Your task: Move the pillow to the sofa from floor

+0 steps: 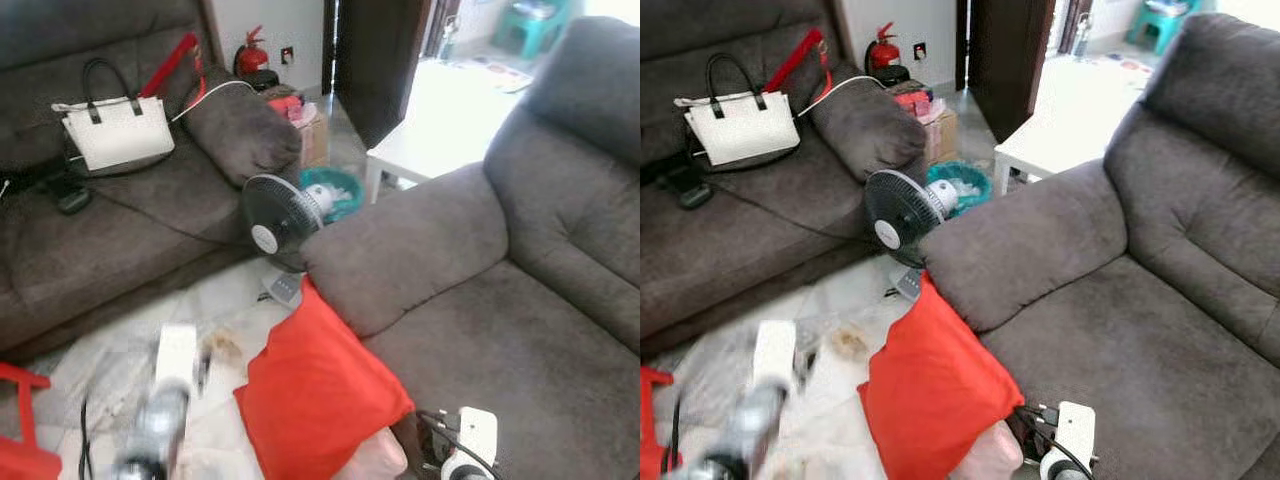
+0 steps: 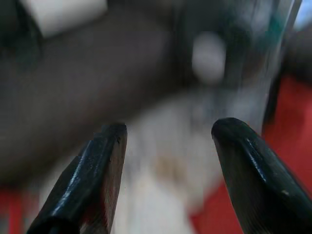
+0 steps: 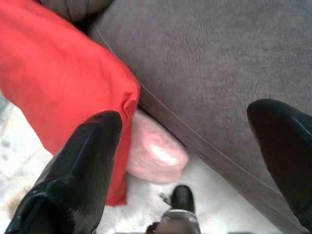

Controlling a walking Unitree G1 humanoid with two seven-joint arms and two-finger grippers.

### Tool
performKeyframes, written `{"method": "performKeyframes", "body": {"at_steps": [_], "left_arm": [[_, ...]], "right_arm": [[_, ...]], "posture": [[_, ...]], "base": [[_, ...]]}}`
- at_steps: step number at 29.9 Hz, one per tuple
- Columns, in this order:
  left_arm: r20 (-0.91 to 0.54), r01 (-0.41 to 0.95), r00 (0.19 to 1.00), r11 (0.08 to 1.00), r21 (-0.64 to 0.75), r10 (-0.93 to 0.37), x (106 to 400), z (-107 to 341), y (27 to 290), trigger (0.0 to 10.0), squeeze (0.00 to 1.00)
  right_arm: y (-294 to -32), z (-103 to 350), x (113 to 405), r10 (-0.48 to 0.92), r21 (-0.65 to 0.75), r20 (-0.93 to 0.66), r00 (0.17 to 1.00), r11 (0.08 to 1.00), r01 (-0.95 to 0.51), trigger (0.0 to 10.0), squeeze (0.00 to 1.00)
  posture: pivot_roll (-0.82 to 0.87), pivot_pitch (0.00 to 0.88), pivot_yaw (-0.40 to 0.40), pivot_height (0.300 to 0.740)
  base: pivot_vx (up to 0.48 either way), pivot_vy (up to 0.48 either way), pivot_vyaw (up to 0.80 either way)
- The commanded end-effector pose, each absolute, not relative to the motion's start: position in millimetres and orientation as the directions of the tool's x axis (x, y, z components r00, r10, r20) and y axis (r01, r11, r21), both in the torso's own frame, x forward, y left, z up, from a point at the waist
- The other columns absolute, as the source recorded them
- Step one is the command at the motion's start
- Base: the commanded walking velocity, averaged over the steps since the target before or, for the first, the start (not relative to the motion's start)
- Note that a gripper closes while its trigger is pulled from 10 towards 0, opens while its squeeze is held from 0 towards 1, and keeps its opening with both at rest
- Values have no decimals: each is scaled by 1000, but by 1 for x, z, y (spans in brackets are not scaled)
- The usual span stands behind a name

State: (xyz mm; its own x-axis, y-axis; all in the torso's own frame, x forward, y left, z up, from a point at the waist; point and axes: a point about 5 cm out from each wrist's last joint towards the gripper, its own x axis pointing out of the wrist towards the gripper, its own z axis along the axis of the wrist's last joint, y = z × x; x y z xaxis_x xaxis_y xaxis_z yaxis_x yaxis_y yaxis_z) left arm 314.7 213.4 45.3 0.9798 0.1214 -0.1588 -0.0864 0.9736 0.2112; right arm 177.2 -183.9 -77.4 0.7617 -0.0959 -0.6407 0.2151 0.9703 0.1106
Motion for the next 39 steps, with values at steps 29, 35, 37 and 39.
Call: {"method": "performKeyframes", "body": {"at_steps": [29,35,37,39], "left_arm": [[3,8,1000,972,236,-9,315,67,184,10000,0],[235,86,961,966,245,-145,313,115,152,10000,0],[240,82,960,966,245,-142,314,116,152,10000,0],[243,75,961,968,241,-135,315,119,152,10000,0]], "right_arm": [[-198,-45,220,-140,96,-455,880,974,204,10000,0],[-208,21,280,-160,54,-156,975,984,171,10000,0],[-208,22,281,-165,51,-149,975,983,174,10000,0],[-209,26,282,-175,62,-125,977,981,184,10000,0]], "posture": [[115,15,14,740],[116,27,15,740],[118,31,14,740],[122,36,12,740]], "base": [[0,0,0],[0,0,0],[0,0,0],[0,0,0]]}}
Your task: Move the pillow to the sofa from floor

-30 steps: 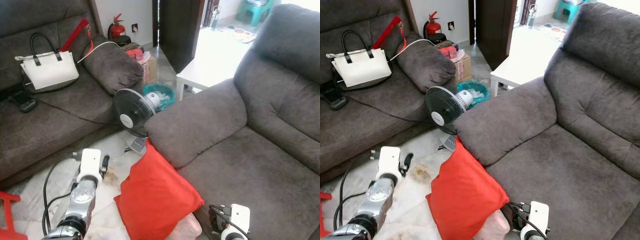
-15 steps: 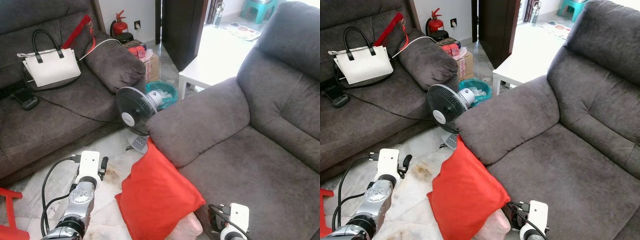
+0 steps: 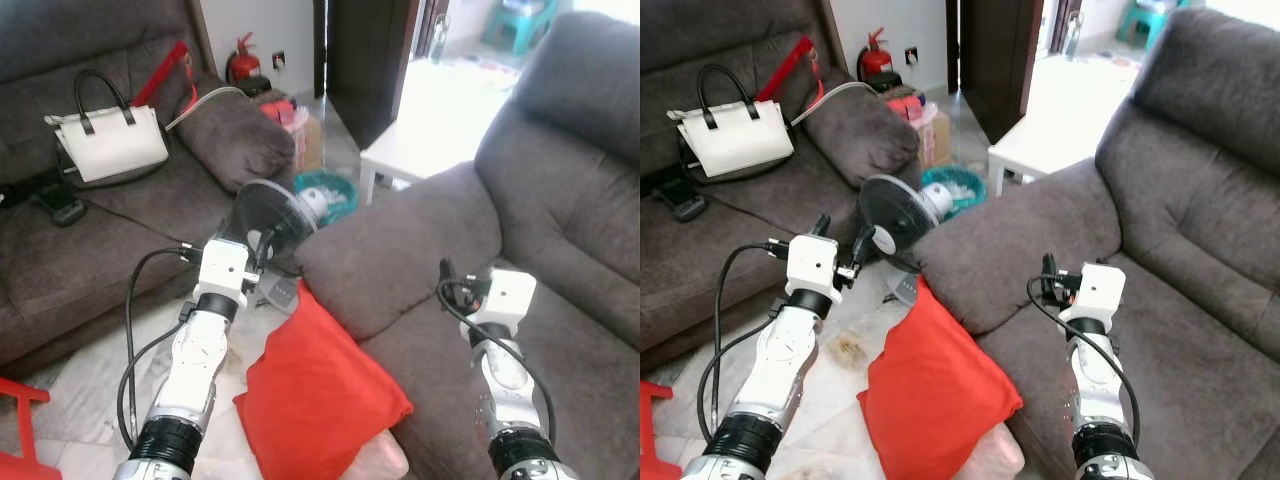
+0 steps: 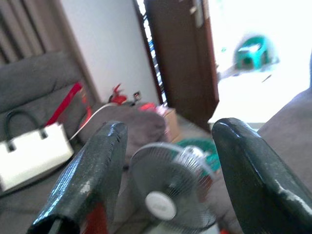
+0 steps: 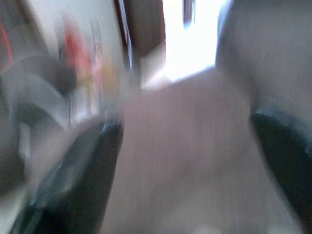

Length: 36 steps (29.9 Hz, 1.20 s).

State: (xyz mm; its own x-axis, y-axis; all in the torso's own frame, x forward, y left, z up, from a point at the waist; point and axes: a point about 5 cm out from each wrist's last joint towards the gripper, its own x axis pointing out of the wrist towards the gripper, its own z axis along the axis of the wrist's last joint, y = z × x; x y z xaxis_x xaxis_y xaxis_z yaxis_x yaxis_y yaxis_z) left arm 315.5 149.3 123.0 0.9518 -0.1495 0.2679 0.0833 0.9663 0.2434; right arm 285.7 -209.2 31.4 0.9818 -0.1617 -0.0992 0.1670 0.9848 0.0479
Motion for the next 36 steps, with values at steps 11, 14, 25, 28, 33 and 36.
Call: {"method": "performKeyframes", "body": {"at_steps": [11,14,25,28,33,36], "left_arm": [[247,40,964,974,224,-97,294,126,155,10000,0],[239,30,967,976,217,-83,290,124,158,10000,0],[216,32,973,976,216,-80,288,125,156,10000,0],[211,33,974,976,215,-79,288,126,156,10000,0],[206,40,975,976,213,-85,288,126,154,10000,0],[206,44,975,976,211,-88,289,126,153,10000,0]], "right_arm": [[-213,63,275,-154,87,97,983,985,146,10000,0],[-214,66,272,-141,81,110,984,988,133,10000,0],[-204,73,278,-100,95,94,991,991,91,10000,0],[-203,73,278,-99,98,88,991,991,90,10000,0],[-202,73,279,-82,95,66,994,993,76,10000,0],[-200,72,279,-73,90,60,996,994,68,10000,0]], "posture": [[124,58,-9,740],[126,69,-16,740],[126,71,-20,740],[125,68,-20,740],[118,59,-15,740],[115,53,-13,735]], "base": [[0,0,0],[0,0,0],[0,0,0],[0,0,0],[0,0,0],[0,0,0]]}}
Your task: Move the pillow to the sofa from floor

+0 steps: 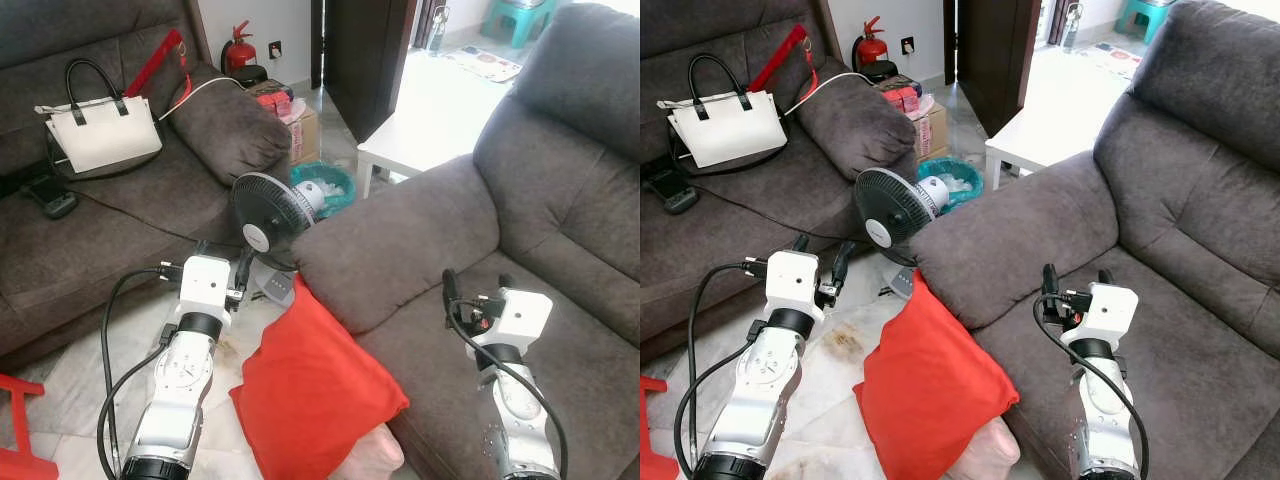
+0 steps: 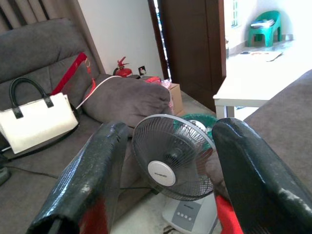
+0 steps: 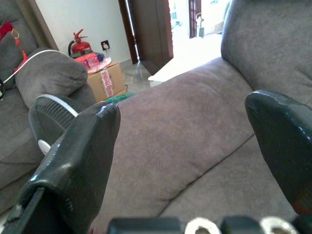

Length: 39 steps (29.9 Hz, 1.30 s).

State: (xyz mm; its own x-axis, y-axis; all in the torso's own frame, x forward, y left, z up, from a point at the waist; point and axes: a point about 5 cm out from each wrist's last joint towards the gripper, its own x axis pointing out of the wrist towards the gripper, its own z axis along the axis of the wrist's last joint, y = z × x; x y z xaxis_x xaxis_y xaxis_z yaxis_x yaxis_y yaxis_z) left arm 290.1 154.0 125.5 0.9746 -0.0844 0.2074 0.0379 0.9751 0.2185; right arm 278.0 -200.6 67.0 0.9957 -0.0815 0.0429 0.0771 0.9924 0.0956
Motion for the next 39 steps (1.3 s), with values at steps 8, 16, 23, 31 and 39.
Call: {"method": "performKeyframes", "body": {"at_steps": [8,16,23,31,39], "left_arm": [[200,57,975,975,213,-101,291,126,152,10000,0],[194,53,976,976,212,-95,291,125,152,10000,0],[184,42,980,979,200,-80,290,122,153,10000,0],[178,35,981,980,198,-71,290,121,154,10000,0],[173,35,982,980,196,-69,290,120,154,10000,0]], "right_arm": [[-198,69,279,-56,84,34,998,995,53,10000,0],[-195,67,279,-36,84,17,999,996,34,10000,0],[-192,68,279,-8,75,29,1000,997,5,10000,0],[-191,67,280,-3,59,10,1000,998,3,10000,0],[-189,67,281,1,62,11,1000,998,-2,10000,0]], "posture": [[117,49,-12,690],[118,64,-19,650],[120,72,-26,625],[122,76,-28,625],[122,78,-29,625]], "base": [[0,0,0],[0,0,0],[0,0,0],[0,0,0],[0,0,0]]}}
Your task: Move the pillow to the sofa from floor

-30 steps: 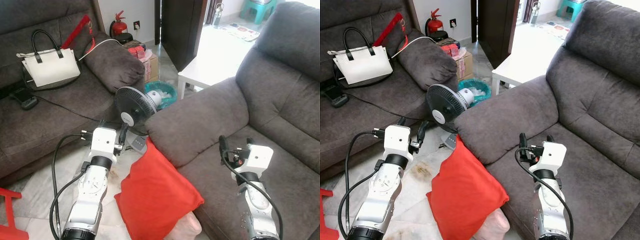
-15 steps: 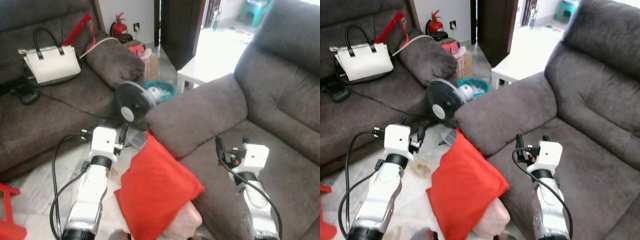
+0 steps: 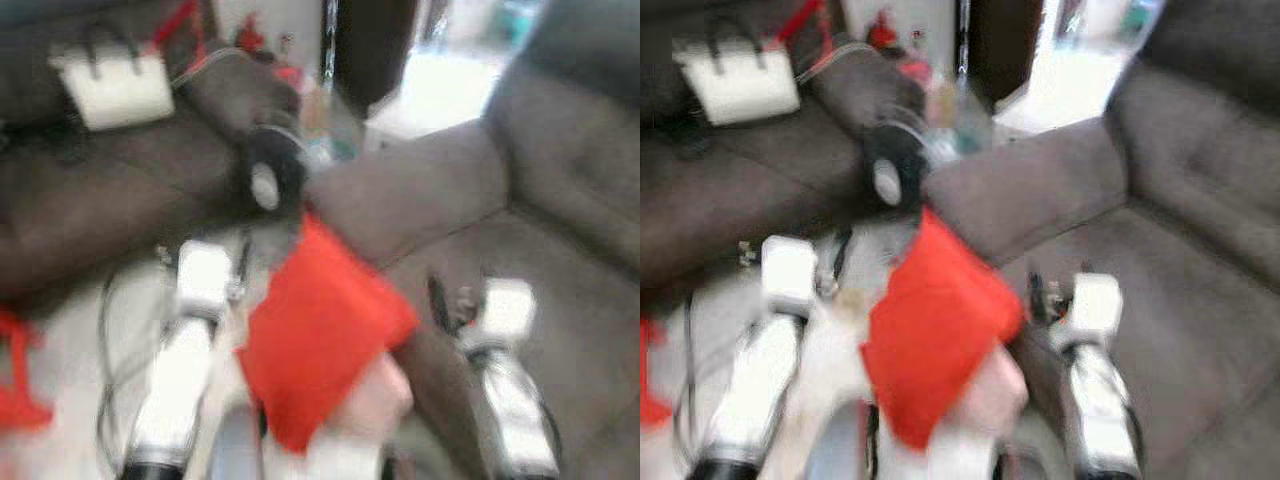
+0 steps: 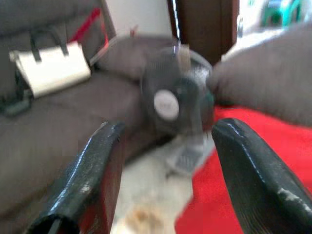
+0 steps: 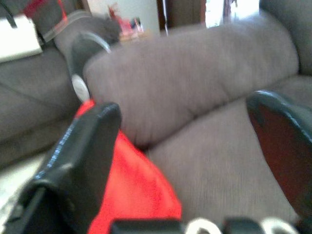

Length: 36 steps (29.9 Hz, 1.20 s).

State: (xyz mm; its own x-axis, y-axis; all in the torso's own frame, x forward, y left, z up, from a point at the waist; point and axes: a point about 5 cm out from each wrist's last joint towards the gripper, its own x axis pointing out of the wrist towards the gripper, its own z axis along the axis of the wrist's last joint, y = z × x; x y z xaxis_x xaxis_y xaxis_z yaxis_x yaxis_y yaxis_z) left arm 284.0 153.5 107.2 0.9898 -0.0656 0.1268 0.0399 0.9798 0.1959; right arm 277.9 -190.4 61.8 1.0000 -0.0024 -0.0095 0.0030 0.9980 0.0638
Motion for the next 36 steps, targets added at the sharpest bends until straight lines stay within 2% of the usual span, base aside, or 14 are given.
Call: {"method": "performKeyframes", "body": {"at_steps": [1,10,16,29,36], "left_arm": [[173,35,982,980,196,-70,289,120,154,10000,0],[169,40,983,980,195,-74,289,119,153,10000,0],[173,47,982,982,184,-80,289,120,153,10000,0],[155,50,985,981,190,-80,291,118,154,10000,0],[156,48,985,980,193,-79,292,119,155,10000,0]], "right_arm": [[-189,67,281,1,63,11,1000,998,-2,10000,0],[-187,69,281,21,43,16,1000,999,-22,10000,0],[-185,68,281,45,31,18,999,998,-45,10000,0],[-186,66,281,34,58,7,999,998,-34,10000,0],[-183,67,282,50,27,12,999,998,-50,10000,0]], "posture": [[122,78,-29,625],[123,79,-28,625],[123,78,-27,625],[124,69,-25,625],[125,71,-23,625]], "base": [[0,0,0],[0,0,0],[0,0,669],[0,0,0],[274,0,238]]}}
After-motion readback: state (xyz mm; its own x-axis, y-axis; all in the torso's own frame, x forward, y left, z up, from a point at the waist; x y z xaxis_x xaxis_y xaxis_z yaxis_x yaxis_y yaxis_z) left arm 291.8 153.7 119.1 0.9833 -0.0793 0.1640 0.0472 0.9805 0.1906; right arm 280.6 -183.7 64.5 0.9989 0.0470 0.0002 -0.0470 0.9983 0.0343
